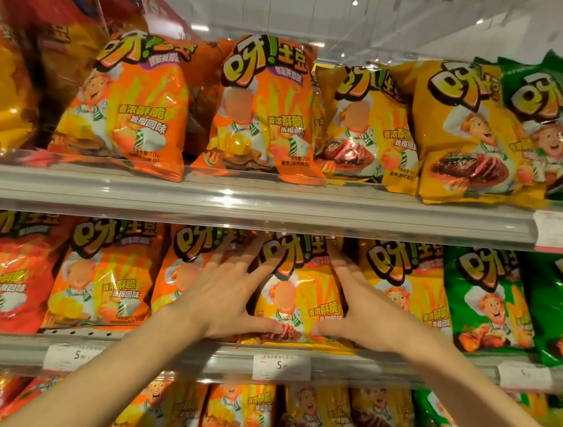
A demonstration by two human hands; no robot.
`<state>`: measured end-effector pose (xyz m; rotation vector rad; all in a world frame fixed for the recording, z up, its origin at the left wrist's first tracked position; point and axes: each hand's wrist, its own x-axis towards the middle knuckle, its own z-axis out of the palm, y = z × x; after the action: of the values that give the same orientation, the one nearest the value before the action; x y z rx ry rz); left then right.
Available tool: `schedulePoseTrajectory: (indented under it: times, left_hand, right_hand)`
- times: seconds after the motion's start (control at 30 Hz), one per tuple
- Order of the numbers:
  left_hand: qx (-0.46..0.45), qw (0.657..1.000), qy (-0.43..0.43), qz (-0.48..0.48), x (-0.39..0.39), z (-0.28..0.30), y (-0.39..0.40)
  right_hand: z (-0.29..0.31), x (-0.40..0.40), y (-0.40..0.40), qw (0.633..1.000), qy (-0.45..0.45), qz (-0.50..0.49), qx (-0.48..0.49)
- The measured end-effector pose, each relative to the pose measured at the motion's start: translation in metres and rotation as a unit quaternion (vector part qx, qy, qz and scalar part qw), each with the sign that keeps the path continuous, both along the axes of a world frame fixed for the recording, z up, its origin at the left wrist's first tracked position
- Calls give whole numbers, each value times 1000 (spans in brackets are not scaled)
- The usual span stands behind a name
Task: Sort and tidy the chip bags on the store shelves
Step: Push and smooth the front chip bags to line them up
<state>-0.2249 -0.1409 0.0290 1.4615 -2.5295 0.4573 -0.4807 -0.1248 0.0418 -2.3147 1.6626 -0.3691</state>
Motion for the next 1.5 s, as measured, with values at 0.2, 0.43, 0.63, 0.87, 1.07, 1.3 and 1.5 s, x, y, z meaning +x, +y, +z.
schedulePoseTrajectory:
  times: [0.2,0.43,0.63,0.87,1.07,1.3,1.5]
  left_hand:
    - [-12,1000,-6,-1,3,0,-4]
    - [-57,998,29,-7,7,-11,-4]
    - [-62,995,82,-6,-1,-21,13]
    - [-83,963,252,-51,-44,-28,35]
    - [-53,939,329,-81,-114,-36,41]
    - [103,931,345,-62,-183,-42,41]
    - [171,891,419,-46,-204,-48,23]
  right_hand:
    - [-6,6,-3,1000,19,-24,-5]
    - [-7,15,6,999,3,-24,-43]
    - [-26,21,24,991,-20,-27,-128]
    - [-33,-15,53,966,-119,-73,-217]
    - [-45,-86,59,927,-184,-160,-284]
    - [-53,-147,43,958,-166,-105,-210]
    - [-54,-171,25,967,-101,-68,-225]
